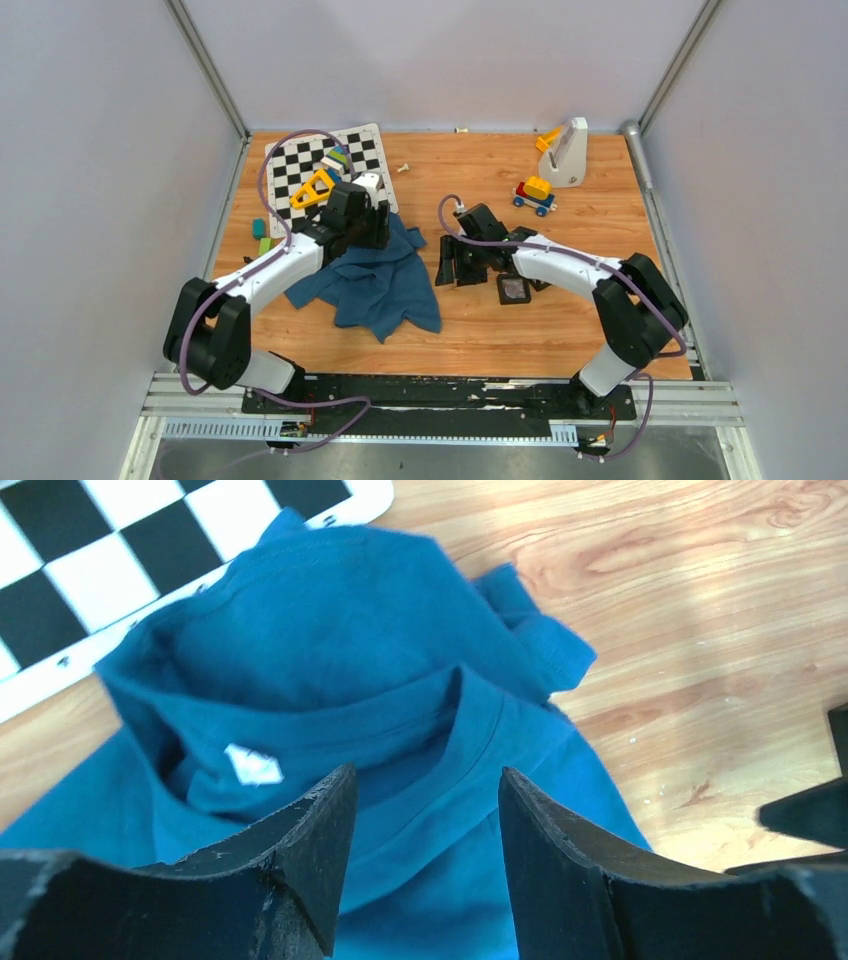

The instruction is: Remove the brooch from the garment

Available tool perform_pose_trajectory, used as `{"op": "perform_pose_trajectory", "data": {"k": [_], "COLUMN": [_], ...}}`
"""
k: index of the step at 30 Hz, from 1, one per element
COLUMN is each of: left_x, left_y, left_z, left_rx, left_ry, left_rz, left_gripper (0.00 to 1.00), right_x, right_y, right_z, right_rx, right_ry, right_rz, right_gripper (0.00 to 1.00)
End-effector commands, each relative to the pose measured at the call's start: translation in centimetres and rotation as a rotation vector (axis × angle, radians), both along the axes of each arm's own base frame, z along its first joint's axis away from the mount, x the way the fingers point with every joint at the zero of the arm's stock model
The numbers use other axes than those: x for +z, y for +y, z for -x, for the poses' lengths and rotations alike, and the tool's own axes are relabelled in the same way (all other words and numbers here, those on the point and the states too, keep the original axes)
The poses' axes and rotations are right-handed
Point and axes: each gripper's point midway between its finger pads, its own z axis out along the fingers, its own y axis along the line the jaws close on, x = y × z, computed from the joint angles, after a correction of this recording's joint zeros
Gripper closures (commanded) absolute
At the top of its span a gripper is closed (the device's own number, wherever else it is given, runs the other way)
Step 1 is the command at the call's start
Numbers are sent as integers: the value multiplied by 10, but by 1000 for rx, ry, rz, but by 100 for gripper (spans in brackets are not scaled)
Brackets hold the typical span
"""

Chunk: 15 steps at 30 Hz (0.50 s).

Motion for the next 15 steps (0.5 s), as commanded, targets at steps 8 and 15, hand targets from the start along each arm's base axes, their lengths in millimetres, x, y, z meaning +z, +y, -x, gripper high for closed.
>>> {"op": "perform_pose_trajectory", "data": {"k": [8,15], "left_x": [-11,-19], "left_y": [-44,-68], "left_z": [-25,-20], "left_rx": [-210,-301], "left_ry": [6,70], "left_rz": [46,137], "left_gripper": [41,58], "right_x": [-27,-32], "right_y": [62,73], "right_z": [-17,-15], "right_rx": [62,99], "right_ry": [23,47], "right_rz": [-120,-160], "right_gripper": [48,83]}}
